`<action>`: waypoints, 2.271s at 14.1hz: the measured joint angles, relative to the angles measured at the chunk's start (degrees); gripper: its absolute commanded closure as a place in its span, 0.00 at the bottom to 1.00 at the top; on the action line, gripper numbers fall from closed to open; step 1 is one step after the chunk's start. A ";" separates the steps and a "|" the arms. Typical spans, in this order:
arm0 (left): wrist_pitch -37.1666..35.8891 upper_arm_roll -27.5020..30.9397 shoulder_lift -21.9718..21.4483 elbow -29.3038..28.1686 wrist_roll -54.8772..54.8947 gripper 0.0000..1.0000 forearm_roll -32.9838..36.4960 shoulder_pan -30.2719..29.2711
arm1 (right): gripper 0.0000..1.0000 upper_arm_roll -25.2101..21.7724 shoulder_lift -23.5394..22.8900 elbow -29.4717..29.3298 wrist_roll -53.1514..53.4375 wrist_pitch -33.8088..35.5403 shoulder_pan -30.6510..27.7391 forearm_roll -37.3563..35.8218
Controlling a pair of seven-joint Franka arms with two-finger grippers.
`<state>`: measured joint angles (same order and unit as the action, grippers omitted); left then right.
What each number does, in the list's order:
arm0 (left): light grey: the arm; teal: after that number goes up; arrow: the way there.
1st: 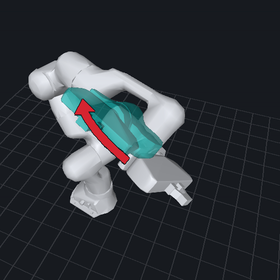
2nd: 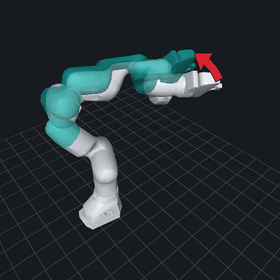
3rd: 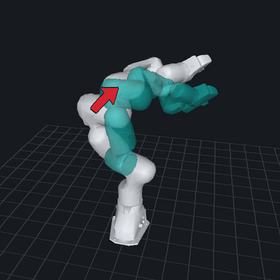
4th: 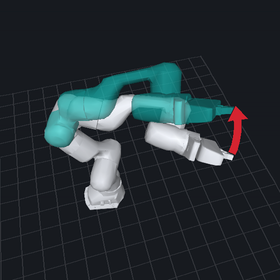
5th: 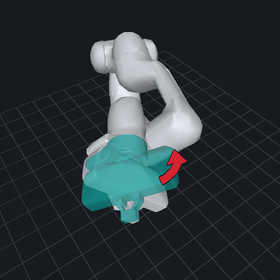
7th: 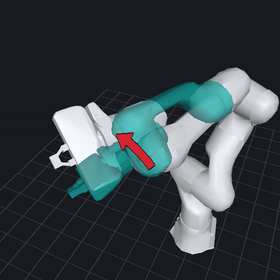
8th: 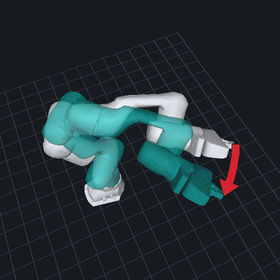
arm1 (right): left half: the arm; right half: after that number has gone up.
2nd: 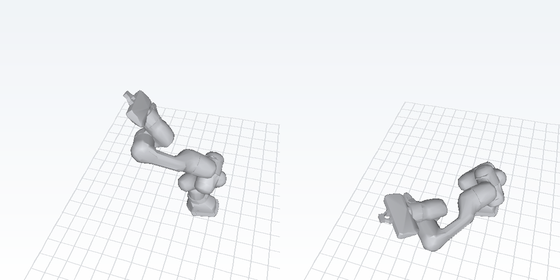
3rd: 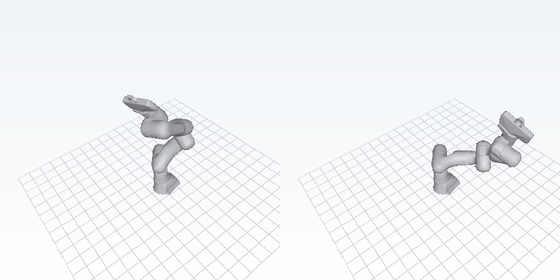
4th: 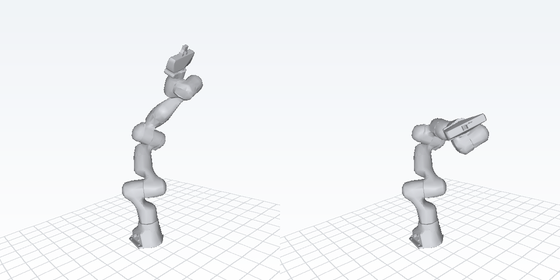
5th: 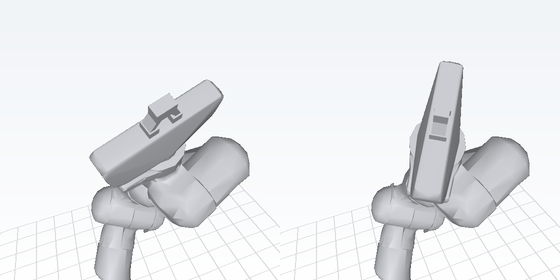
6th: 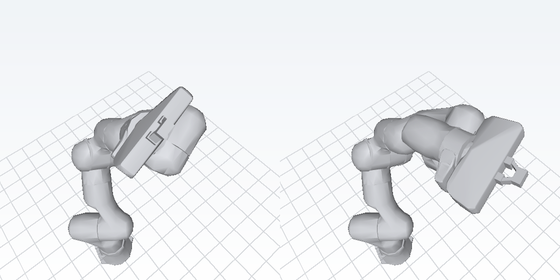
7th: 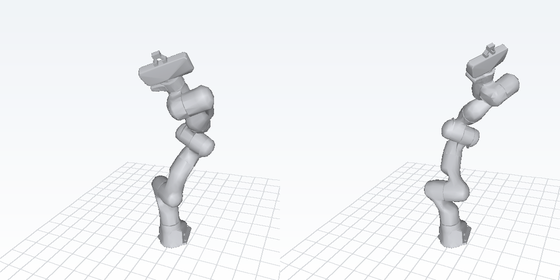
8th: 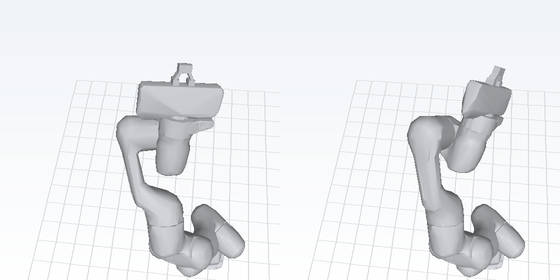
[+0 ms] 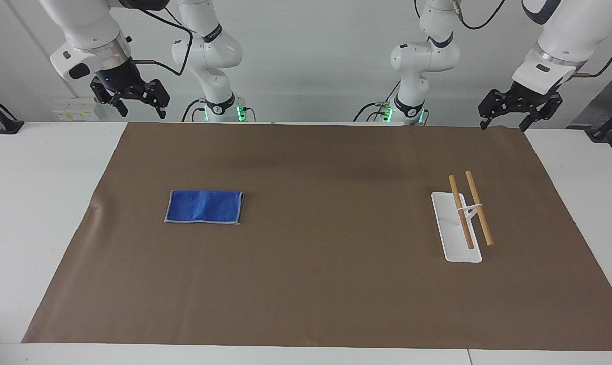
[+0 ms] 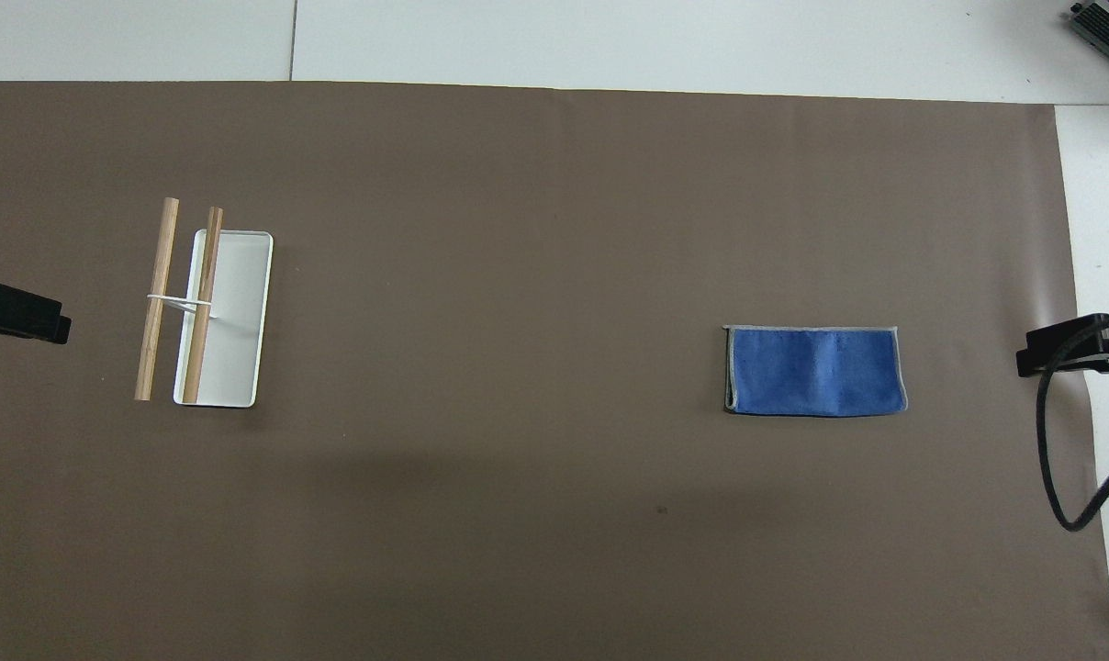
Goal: Right arm passes towel to left arm to hang
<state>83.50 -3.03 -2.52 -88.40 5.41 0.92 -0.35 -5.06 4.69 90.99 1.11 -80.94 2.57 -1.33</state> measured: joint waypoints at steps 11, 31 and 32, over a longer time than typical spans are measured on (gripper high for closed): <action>0.00 0.00 0.00 0.00 0.00 0.00 0.00 0.00 | 0.00 0.00 0.04 0.14 0.00 -0.83 0.00 0.00; 0.00 0.00 0.00 0.00 0.00 0.00 0.00 0.00 | 0.00 2.17 0.03 4.88 0.19 -9.15 0.08 0.00; 0.00 0.00 0.00 0.00 0.00 0.00 0.00 0.00 | 0.00 2.67 0.01 6.36 0.28 -11.01 0.08 0.00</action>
<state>83.50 -3.03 -2.52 -88.40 5.41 0.92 -0.35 -2.39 4.70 97.35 1.39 -91.96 2.65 -1.33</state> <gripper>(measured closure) 0.000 0.000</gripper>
